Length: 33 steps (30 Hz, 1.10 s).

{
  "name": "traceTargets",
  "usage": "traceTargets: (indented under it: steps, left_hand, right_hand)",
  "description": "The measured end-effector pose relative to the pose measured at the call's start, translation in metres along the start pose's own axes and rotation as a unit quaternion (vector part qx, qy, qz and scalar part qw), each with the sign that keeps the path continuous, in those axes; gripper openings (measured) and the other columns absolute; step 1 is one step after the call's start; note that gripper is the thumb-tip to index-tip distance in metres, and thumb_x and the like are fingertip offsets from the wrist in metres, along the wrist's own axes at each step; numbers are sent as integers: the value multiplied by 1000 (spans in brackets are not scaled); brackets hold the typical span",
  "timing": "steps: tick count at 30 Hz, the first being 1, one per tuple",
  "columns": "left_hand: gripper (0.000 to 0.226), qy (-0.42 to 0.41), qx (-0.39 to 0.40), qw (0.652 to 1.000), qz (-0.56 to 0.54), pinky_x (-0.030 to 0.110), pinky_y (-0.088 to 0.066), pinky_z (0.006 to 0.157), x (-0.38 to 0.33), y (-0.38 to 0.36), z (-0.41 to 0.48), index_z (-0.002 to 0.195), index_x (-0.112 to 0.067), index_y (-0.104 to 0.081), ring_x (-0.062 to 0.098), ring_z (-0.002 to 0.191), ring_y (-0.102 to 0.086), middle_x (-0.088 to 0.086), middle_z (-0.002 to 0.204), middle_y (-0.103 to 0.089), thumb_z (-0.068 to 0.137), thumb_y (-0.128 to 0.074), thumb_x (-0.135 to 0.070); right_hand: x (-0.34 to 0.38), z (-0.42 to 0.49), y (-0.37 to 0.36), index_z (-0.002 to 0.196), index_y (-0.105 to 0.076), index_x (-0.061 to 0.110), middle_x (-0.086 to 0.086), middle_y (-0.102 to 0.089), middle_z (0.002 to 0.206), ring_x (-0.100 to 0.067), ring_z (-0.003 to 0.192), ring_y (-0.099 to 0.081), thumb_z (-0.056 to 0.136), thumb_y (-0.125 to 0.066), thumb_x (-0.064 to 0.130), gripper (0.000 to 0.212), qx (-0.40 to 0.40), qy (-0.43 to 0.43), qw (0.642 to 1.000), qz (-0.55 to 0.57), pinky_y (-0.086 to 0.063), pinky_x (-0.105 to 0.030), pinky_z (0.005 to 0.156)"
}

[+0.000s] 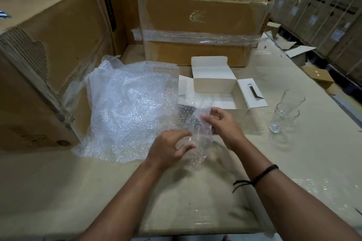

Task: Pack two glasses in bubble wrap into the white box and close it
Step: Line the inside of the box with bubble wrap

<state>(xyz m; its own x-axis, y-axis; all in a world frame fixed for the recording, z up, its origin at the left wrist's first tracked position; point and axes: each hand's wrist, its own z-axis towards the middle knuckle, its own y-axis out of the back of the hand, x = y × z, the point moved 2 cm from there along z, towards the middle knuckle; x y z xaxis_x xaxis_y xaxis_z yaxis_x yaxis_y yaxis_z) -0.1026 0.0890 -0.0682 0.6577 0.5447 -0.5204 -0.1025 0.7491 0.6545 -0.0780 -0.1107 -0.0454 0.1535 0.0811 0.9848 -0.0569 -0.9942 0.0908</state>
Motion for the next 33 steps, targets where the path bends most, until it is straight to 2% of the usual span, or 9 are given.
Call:
traceTargets:
  steps: [3, 6, 9, 13, 16, 21, 24, 28, 33]
  left_hand:
    - [62, 29, -26, 999, -2, 34, -41, 96, 9, 6, 1, 107, -14, -71, 16, 107, -60, 1, 112, -70, 87, -46, -68]
    - [60, 151, -94, 979, 95, 44, -35, 97, 16, 14, 11, 123, -19, -62, 26, 118, -50, 3, 125, -59, 87, -47, -64]
    - [80, 323, 33, 933, 156, 46, -21, 106, 9, 7, 23, 144, -22, -39, 30, 136, -24, 6, 149, -35, 81, -51, -71]
    - [52, 321, 158, 926, 118, 44, -15, 108, -13, -25, 19, 116, -34, -64, 24, 139, -20, 0, 149, -37, 76, -62, -68]
    - [29, 332, 136, 930, 79, 40, -16, 105, -26, -41, 17, 98, -35, -68, 20, 136, -27, -4, 142, -47, 83, -59, -59]
    - [64, 311, 191, 917, 161, 46, -8, 110, -38, -53, 12, 135, -33, -50, 26, 143, -14, 4, 153, -33, 85, -40, -72]
    - [74, 292, 235, 893, 248, 53, 1, 114, -44, -62, 6, 147, -33, -31, 29, 147, 1, 9, 160, -13, 84, -43, -72]
    - [67, 304, 213, 886, 276, 53, 1, 114, -47, -60, 3, 147, -33, -31, 28, 148, 0, 9, 160, -15, 89, -41, -66]
    - [63, 319, 209, 891, 247, 52, -4, 116, -44, -51, 2, 146, -32, -34, 26, 147, -5, 7, 159, -19, 90, -48, -59]
  right_hand:
    - [2, 0, 9, 95, -62, -5, -14, -64, 87, -26, 70, -60, 90, -57, -1, 8, -48, -29, 998, 35, -53, -33, 58]
    - [4, -15, 41, 103, -63, 7, -11, -63, 94, -16, 61, -57, 93, -45, -1, 21, -56, -94, 987, 119, -47, -26, 47]
    - [3, -34, 78, 113, -63, 8, -10, -67, 93, -17, 61, -60, 96, -45, 3, 25, -61, -128, 987, 82, -50, -30, 54]
    - [-8, -43, 108, 103, -66, 10, -13, -68, 95, -23, 86, -61, 99, -52, 18, 17, -62, -126, 980, -144, -52, -44, 82]
    - [-13, -46, 116, 91, -66, 12, -12, -66, 84, -23, 71, -57, 97, -56, 27, 19, -44, -97, 963, -250, -49, -39, 66]
    - [-19, -44, 118, 130, -55, 13, -11, -67, 110, -28, 91, -68, 93, -62, 39, 46, -47, -68, 950, -300, -56, -42, 77]
    - [-20, -48, 125, 144, -41, 17, -11, -49, 138, -27, 117, -55, 88, -65, 48, 68, -110, 41, 895, -430, -46, -37, 93]
    - [-24, -69, 114, 134, -52, 22, -12, -50, 141, -34, 124, -50, 93, -50, 51, 50, -80, 301, 783, -538, -39, -47, 101]
    - [-56, -67, 117, 153, -21, 30, 7, -16, 162, -20, 150, -9, 80, 10, 79, 92, 106, 125, 744, -648, -3, -51, 118]
